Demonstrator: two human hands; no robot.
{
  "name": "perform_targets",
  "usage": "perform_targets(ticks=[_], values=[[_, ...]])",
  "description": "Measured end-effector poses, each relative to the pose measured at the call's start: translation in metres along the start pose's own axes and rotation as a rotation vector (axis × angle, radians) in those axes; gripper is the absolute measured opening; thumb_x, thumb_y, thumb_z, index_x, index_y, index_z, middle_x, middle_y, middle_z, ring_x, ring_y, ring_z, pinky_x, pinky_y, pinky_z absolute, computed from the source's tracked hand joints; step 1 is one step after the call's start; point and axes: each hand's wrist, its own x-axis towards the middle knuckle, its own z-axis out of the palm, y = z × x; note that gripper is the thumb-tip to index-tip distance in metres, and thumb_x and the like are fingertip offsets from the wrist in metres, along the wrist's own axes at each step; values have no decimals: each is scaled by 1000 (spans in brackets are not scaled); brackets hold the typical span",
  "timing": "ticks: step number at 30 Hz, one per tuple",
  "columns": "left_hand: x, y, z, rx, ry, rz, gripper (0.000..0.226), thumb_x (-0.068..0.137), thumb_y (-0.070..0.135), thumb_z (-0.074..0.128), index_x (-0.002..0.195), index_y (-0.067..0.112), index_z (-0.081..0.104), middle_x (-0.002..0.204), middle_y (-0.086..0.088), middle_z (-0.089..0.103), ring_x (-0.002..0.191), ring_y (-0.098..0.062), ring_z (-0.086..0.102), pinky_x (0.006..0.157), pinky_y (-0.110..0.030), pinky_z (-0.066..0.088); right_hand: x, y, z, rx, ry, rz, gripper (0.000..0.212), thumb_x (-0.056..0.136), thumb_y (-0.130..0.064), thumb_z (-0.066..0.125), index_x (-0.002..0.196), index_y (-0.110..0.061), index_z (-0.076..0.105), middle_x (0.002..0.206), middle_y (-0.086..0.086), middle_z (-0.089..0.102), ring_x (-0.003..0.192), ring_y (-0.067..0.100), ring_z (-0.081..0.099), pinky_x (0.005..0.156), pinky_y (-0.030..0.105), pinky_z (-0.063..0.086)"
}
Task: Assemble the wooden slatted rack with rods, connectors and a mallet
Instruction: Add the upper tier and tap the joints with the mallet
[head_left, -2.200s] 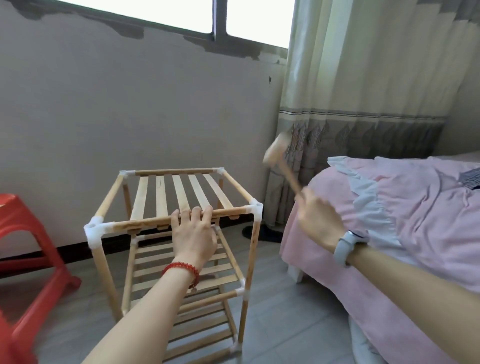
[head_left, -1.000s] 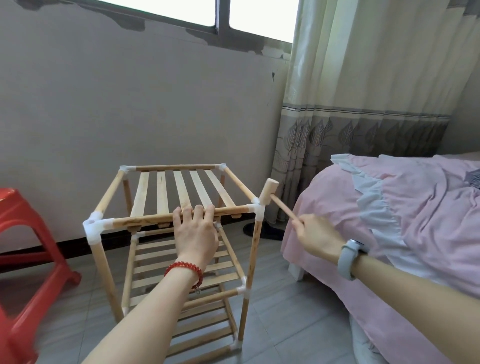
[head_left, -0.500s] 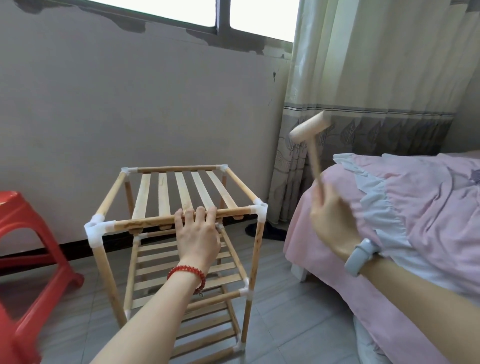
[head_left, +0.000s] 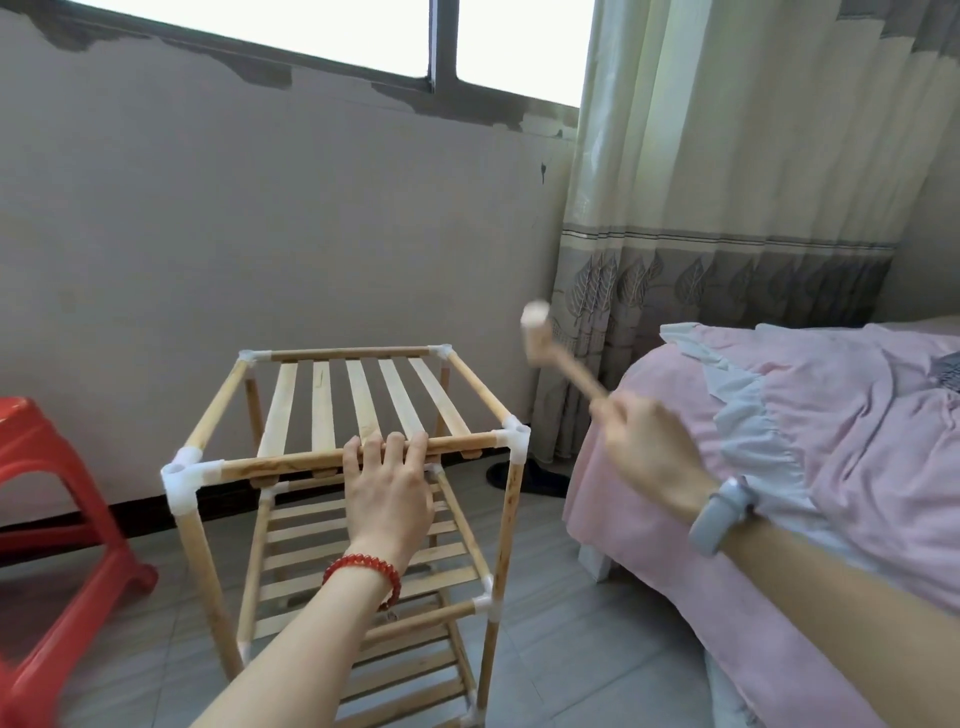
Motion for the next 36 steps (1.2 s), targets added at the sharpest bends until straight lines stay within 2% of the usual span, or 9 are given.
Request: perform_targets(ticks=[4, 9, 12, 16, 21, 27, 29, 32, 36], values=[[5, 0, 2, -1, -5, -14, 48, 69, 19, 75, 115, 13, 65, 100, -10, 65, 103, -34, 57, 98, -55, 39, 11, -30, -42, 263, 585, -98, 28, 100, -27, 41, 107, -4, 55, 85, 14, 62, 82, 38, 58, 70, 42, 43], [0, 3, -1, -18, -55, -22, 50, 71, 21, 74, 119, 14, 63, 104, -10, 64, 109, -35, 54, 101, -54, 36, -29, 17, 19, -331, -260, 35, 28, 101, -26, 36, 105, -10, 58, 102, 13, 64, 89, 31, 57, 76, 35, 45], [2, -2, -2, 6, -61, -15, 50, 70, 21, 75, 118, 14, 64, 104, -10, 64, 110, -35, 54, 100, -54, 37, 4, 0, -23, -21, 119, 20, 31, 100, -29, 39, 98, -7, 62, 79, 7, 57, 77, 30, 49, 67, 33, 34], [6, -1, -2, 9, -100, -36, 50, 74, 23, 71, 123, 16, 61, 110, -9, 63, 116, -35, 50, 105, -53, 32, 15, -26, -50, 226, 532, -32, 31, 100, -29, 38, 104, -5, 57, 90, 14, 65, 86, 36, 57, 68, 34, 35], [3, 1, -9, 0, -166, -42, 51, 85, 28, 59, 134, 21, 49, 123, -5, 57, 128, -31, 41, 111, -49, 22, -38, 17, 31, -312, -210, 37, 27, 101, -30, 33, 97, -13, 54, 94, 11, 62, 96, 36, 60, 79, 41, 47], [6, 1, -14, 7, -175, -27, 51, 86, 29, 56, 135, 21, 47, 126, -5, 55, 127, -30, 40, 111, -49, 22, 8, -25, -63, 217, 532, -8, 31, 101, -28, 37, 107, -4, 57, 94, 15, 64, 90, 37, 56, 67, 32, 32], [6, 3, -18, -2, -185, -15, 53, 89, 31, 51, 140, 23, 40, 133, -3, 50, 132, -29, 34, 113, -48, 19, -12, -15, -28, 101, 380, 89, 30, 101, -22, 34, 116, -2, 51, 105, 18, 62, 97, 36, 57, 70, 33, 37], [6, 2, -23, 10, -228, -2, 54, 93, 35, 44, 144, 26, 28, 140, 0, 42, 135, -26, 28, 115, -45, 14, -48, 12, 44, -321, -271, 92, 30, 101, -25, 31, 113, -6, 51, 111, 15, 59, 106, 35, 56, 80, 33, 42], [9, 0, -27, 14, -235, -2, 55, 92, 35, 43, 144, 26, 27, 142, 0, 40, 135, -25, 28, 116, -45, 14, -8, -12, -13, 50, 81, 104, 36, 102, -29, 33, 107, -4, 58, 98, 12, 62, 96, 34, 57, 73, 33, 37]])
